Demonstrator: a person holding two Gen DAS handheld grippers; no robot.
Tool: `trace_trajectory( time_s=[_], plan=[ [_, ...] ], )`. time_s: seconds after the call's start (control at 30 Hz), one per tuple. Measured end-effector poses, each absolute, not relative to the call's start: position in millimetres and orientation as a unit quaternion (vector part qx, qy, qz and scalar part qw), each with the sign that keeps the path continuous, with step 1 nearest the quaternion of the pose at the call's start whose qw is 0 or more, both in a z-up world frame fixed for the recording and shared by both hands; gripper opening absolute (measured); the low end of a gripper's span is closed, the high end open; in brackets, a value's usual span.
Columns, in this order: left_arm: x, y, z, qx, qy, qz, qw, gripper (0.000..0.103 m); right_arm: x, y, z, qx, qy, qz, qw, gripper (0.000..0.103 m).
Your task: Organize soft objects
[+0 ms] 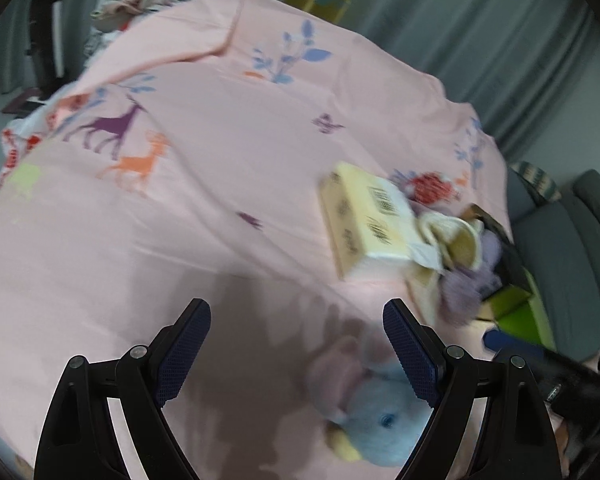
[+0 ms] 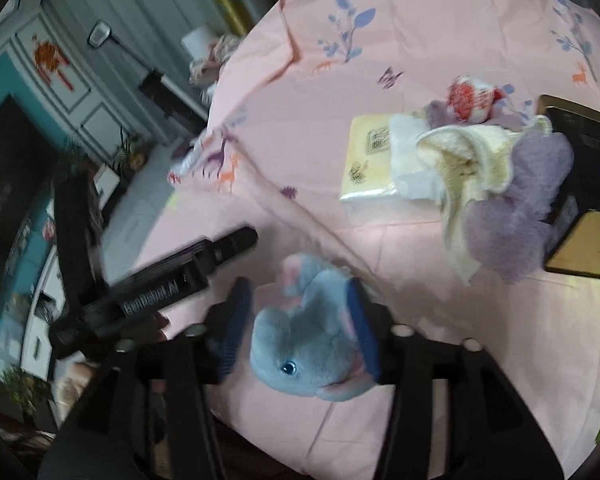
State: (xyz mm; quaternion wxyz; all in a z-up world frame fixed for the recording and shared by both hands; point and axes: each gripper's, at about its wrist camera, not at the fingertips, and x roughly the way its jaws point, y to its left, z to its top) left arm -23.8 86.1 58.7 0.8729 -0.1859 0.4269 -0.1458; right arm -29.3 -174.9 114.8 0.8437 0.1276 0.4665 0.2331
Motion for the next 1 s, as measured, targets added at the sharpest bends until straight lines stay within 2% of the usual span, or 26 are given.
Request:
trace_trajectory(
  time_s=[0.07,0.17,0.23,0.3,0.53,0.6,0.67,0.73,0.77,0.8,0.87,0.9,0.93,1.0],
  plan=[
    [-25,83,59,-0.205,0.434,-0.174,0.860,0.088,-34,-185,123,0.129,0.451,0.220,0.855,0.074],
    [-27,81,60,-0.254,0.444,-0.228,0.829,0.088,-36,-199,123,0.148,0.441,0.214,0.859,0.083],
    [-32,76,62,-0.259,0.442,-0.240,0.824,0.090,-34,-207,114,0.168,0.452,0.211,0.850,0.084],
    [-38,67,65,-0.235,0.445,-0.231,0.833,0.099,-30,-209,103,0.175,0.472,0.212,0.838,0.085],
    [-51,45,54,-0.212,0.474,-0.242,0.820,0.099,-17,-216,74,0.215,0.496,0.197,0.818,0.086],
    [-56,41,51,-0.198,0.476,-0.231,0.825,0.099,-15,-213,69,0.215,0.499,0.199,0.816,0.083],
    [-60,36,49,-0.188,0.473,-0.232,0.829,0.099,-13,-209,63,0.218,0.508,0.208,0.807,0.074],
    [-64,30,46,-0.177,0.472,-0.229,0.833,0.099,-9,-205,58,0.225,0.514,0.225,0.796,0.073],
    [-65,27,44,-0.172,0.472,-0.227,0.834,0.096,-8,-202,56,0.229,0.514,0.231,0.794,0.071],
    [-66,24,43,-0.167,0.471,-0.226,0.836,0.088,-6,-199,52,0.231,0.515,0.233,0.792,0.068],
    [-67,20,41,-0.161,0.468,-0.216,0.842,0.076,-2,-196,45,0.231,0.523,0.232,0.787,0.056],
    [-67,18,41,-0.150,0.461,-0.200,0.852,0.067,0,-194,39,0.238,0.530,0.236,0.779,0.053],
    [-67,18,41,-0.145,0.457,-0.192,0.856,0.065,1,-194,35,0.248,0.533,0.244,0.772,0.046],
    [-67,17,44,-0.147,0.453,-0.194,0.858,0.065,-1,-193,35,0.247,0.529,0.242,0.775,0.044]
  ],
)
